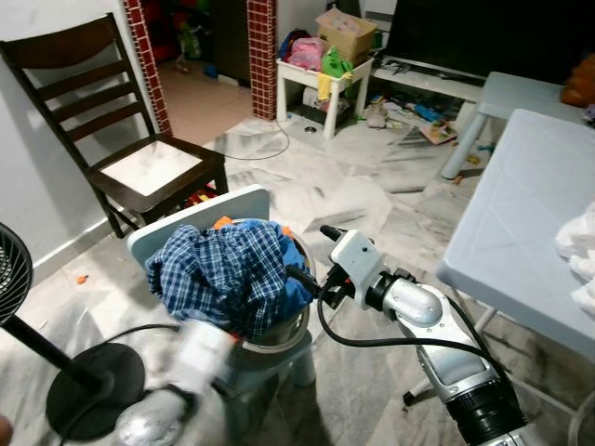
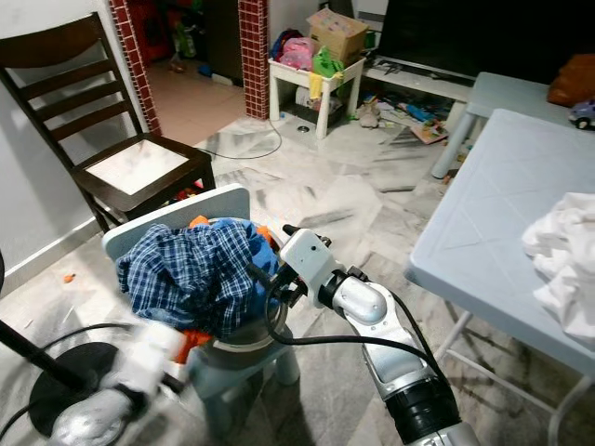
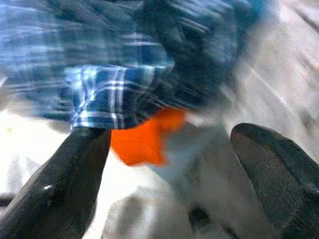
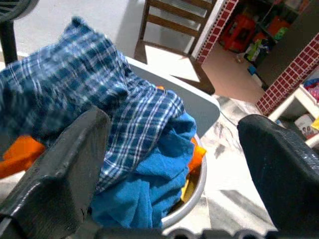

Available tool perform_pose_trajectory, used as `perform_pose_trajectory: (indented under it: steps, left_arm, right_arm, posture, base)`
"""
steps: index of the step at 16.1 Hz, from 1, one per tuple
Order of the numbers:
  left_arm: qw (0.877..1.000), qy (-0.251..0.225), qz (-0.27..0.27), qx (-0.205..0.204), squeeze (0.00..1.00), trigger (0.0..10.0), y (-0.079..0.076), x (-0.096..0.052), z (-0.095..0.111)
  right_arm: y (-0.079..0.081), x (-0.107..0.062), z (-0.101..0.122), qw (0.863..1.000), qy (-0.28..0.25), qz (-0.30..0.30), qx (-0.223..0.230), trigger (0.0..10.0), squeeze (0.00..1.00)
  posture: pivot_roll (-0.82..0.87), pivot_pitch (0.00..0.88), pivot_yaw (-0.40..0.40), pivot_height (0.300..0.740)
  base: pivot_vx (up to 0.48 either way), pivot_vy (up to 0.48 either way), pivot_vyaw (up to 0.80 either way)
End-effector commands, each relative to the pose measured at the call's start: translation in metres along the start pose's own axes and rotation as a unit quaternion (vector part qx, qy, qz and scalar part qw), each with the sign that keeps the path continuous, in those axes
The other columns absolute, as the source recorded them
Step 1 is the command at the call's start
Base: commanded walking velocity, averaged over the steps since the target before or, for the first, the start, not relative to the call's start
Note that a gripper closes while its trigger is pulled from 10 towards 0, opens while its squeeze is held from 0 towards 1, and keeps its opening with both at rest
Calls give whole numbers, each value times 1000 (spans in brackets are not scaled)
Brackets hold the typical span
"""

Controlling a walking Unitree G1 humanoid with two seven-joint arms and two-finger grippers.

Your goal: Hang hanger

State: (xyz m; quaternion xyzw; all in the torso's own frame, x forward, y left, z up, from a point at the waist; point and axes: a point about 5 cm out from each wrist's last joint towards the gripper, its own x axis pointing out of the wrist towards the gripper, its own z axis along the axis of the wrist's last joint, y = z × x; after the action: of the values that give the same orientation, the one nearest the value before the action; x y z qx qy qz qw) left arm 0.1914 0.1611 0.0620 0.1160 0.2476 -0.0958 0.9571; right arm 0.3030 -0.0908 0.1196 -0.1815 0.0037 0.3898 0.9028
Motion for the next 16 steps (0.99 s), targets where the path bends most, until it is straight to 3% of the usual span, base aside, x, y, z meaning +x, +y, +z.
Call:
perform_pose_trajectory:
  steps: [1, 2, 4, 6, 7, 8, 9, 10, 13, 14, 16]
  left_arm:
    - [999, -22, 23, -12, 55, 10000, 3, -4, 5]
    - [998, -40, 42, -13, 0, 10000, 2, -10, 8]
    - [995, -69, 64, -19, 0, 10000, -3, -22, 8]
    - [991, -108, 73, 12, 0, 10000, -3, -33, 10]
    - [995, -88, 43, 35, 0, 10000, -6, -36, 4]
    - [998, -50, 29, 36, 0, 10000, -6, -36, -6]
    - [999, -43, 28, 17, 0, 10000, -4, -38, -10]
    - [994, -94, 49, 26, 0, 10000, 3, -41, 0]
    - [979, -164, 122, -19, 0, 10000, 24, -28, 40]
    - [974, -178, 133, -49, 0, 10000, 29, -13, 55]
    - [970, -169, 146, -97, 0, 10000, 34, 6, 61]
  right_arm:
    - [-2, 1, 1, 1000, -2, 2, -3, 10000, 0]
    - [-2, 3, 0, 1000, -2, 4, -3, 10000, 0]
    - [2, 8, -1, 1000, -2, 16, -3, 10000, 0]
    - [3, 12, 1, 1000, -5, 25, -7, 10000, 0]
    - [1, 14, 1, 1000, -5, 26, -8, 10000, 0]
    - [0, 14, 0, 1000, -4, 25, -9, 10000, 0]
    - [-1, 15, 0, 1000, -4, 23, -9, 10000, 0]
    - [-2, 13, -2, 1000, -4, 20, -8, 10000, 0]
    - [1, 11, -3, 1000, -7, 12, -2, 10000, 0]
    - [4, 11, -1, 1000, -12, 12, -3, 10000, 0]
    - [6, 9, 1, 1000, -16, 13, -7, 10000, 0]
  posture:
    - [50, 0, -47, 740]
    - [67, 0, -57, 740]
    - [92, 0, -76, 740]
    - [111, 0, -87, 740]
    - [115, 0, -88, 740]
    - [119, 0, -86, 740]
    - [116, 0, -83, 740]
    - [113, 0, -78, 740]
    - [96, 6, -68, 740]
    - [83, 9, -64, 740]
    - [58, 8, -60, 740]
  base:
    - [0, 0, 0]
    - [0, 0, 0]
    - [0, 0, 0]
    - [0, 0, 0]
    - [0, 0, 0]
    - [0, 0, 0]
    - [0, 0, 0]
    - [0, 0, 0]
    - [0, 0, 0]
    - [0, 0, 0]
    - [0, 0, 0]
